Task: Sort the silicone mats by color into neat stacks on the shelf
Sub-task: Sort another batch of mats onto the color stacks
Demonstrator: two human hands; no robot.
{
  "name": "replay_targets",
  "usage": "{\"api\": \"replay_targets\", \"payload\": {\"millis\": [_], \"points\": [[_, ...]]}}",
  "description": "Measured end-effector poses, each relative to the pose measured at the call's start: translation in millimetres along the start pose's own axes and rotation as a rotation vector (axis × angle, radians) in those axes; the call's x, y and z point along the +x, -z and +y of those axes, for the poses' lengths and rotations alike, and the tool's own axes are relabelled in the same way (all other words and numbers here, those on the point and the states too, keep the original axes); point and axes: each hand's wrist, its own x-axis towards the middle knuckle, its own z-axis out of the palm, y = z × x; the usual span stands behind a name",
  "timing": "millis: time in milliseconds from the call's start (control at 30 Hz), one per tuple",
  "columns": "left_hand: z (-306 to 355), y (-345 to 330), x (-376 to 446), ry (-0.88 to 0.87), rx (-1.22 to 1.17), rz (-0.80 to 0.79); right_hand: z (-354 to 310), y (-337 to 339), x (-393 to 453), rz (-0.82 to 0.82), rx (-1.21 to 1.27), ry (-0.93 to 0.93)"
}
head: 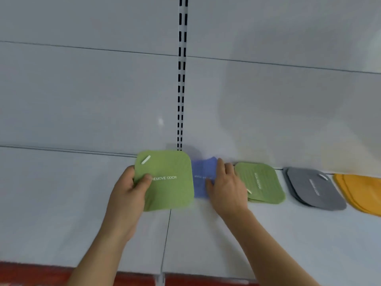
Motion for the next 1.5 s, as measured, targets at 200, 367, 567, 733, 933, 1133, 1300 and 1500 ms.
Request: {"api": "replay_targets", "payload": {"millis": [200,367,567,733,933,1133,1300,1500], "points": [[9.3,-17.9,-28.4,-0.018,0.006,0.069,3.7,-3.1,-1.7,0.135,-0.136,0.093],[14.2,-27.5,-38.9,-0.026,0.032,0.072,16.5,15.4,-26.5,0.133,-0.042,0.224],[15.2,-77.7,-32.0,-0.013,0.070,-0.086,68.1,46.6,-107.3,0.130,0.015,0.215],[5.4,-154.7,-24.7,0.020,0.094,-0.226,122.3,54.5,-145.7,0.098,0.008,0.166],[-5.2,-227.0,-3.2,-0.028,0.286,-0.255,153.4,57.5,-149.6,0.143,0.133,0.234],[-7.8,-262.9,-5.1,-0.127,0.690,-0.155,188.9,63.2,-133.7,0.137,0.133,0.330],[-8.2,-281.2,-25.9,-0.322,1.037,-0.103,198.1,68.1,-125.3,0.108,0.058,0.353],[-10.1,-285.6,-31.8,-0.339,1.366,-0.011,203.6,69.0,-123.5,0.085,0.068,0.386]]}}
